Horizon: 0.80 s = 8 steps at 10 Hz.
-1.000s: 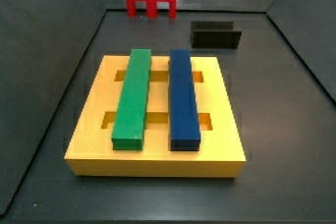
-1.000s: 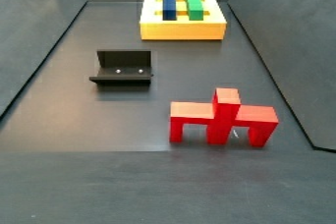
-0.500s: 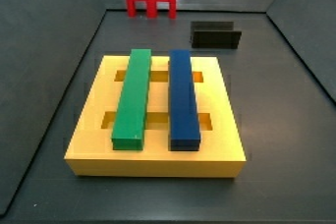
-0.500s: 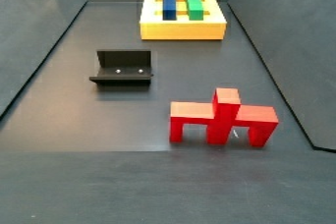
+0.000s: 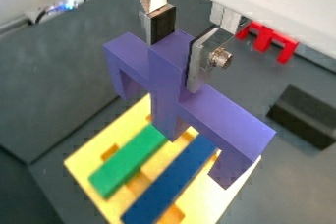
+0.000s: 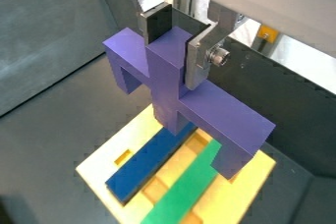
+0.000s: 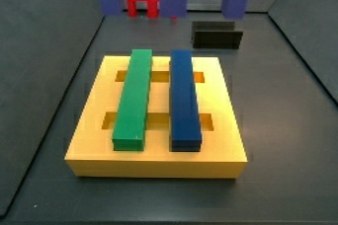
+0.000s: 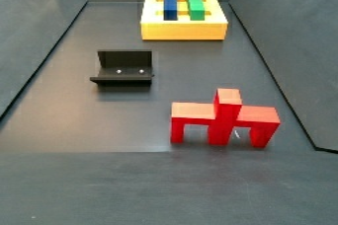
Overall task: Pick up the purple object. Move up. Move to above the board. Insert the purple object.
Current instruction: Insert the purple object.
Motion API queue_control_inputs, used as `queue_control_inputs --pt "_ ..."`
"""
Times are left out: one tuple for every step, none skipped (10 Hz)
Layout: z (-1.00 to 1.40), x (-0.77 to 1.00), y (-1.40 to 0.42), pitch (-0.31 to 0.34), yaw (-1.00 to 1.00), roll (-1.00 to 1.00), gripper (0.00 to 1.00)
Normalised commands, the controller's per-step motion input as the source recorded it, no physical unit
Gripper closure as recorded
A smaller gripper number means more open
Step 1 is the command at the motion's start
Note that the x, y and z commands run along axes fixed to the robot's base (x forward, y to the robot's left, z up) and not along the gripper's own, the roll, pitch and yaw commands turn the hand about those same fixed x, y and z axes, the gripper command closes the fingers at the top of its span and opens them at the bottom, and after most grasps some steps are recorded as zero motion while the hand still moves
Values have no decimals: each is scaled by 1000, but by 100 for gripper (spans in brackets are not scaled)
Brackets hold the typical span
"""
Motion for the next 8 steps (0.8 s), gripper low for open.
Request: queue_control_inputs --pt "-717 229 -780 -46 63 160 100" --pt "-843 120 -674 -14 49 236 100" --pt "-780 26 -643 0 69 296 100" --pt "-517 29 -620 19 80 417 100" --pt "-471 69 -431 60 3 427 100" --pt "-374 0 -266 67 0 463 100" --pt "-237 -86 -97 83 0 390 100" --pt "-171 -214 0 57 0 317 100"
